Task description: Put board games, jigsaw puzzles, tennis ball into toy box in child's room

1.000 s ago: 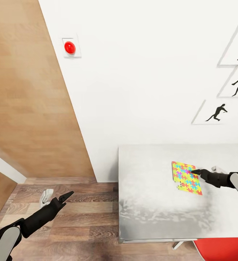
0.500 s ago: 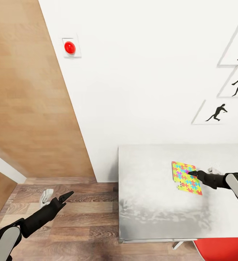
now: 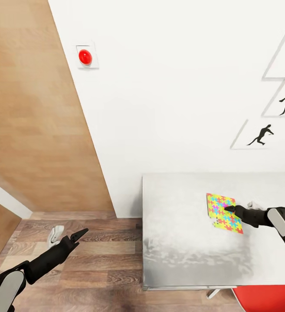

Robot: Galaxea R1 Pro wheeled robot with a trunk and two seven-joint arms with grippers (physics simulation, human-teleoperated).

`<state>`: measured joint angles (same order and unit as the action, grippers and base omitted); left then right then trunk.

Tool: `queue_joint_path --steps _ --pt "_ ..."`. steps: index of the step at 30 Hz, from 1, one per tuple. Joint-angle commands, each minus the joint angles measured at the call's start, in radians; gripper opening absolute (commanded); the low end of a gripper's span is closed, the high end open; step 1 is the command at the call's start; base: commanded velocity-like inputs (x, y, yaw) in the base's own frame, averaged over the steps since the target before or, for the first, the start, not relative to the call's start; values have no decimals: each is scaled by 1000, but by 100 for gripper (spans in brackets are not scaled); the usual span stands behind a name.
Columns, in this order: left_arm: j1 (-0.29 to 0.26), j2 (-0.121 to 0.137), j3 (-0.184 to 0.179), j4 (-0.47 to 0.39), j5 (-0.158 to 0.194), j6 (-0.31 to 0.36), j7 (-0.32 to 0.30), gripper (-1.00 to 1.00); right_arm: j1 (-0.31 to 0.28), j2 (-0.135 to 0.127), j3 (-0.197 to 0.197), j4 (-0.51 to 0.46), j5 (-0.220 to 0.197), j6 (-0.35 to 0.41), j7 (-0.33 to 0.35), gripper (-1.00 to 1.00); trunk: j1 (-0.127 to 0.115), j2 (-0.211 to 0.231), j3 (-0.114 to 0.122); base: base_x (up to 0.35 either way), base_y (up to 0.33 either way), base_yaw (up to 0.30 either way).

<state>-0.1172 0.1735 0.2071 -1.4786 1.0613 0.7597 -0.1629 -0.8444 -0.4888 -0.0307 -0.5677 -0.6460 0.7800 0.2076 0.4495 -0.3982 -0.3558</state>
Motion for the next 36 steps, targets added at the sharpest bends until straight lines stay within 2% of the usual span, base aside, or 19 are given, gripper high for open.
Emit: queue_joint_path --steps 1,13,30,36 --pt "-1 0 1 0 -1 6 -3 100 -1 1 -4 0 5 5 4 100 1 -2 -2 0 0 127" --pt "-1 0 1 0 -1 6 -3 100 -1 2 -4 1 0 8 4 100 1 -2 -2 0 0 178" --pt "-1 0 1 0 -1 6 -3 100 -1 4 -4 1 -1 38 7 100 1 -2 -2 0 0 36" --pt "-1 0 1 0 -1 6 -3 100 -1 5 -4 -1 0 40 7 100 1 -2 -2 0 0 172"
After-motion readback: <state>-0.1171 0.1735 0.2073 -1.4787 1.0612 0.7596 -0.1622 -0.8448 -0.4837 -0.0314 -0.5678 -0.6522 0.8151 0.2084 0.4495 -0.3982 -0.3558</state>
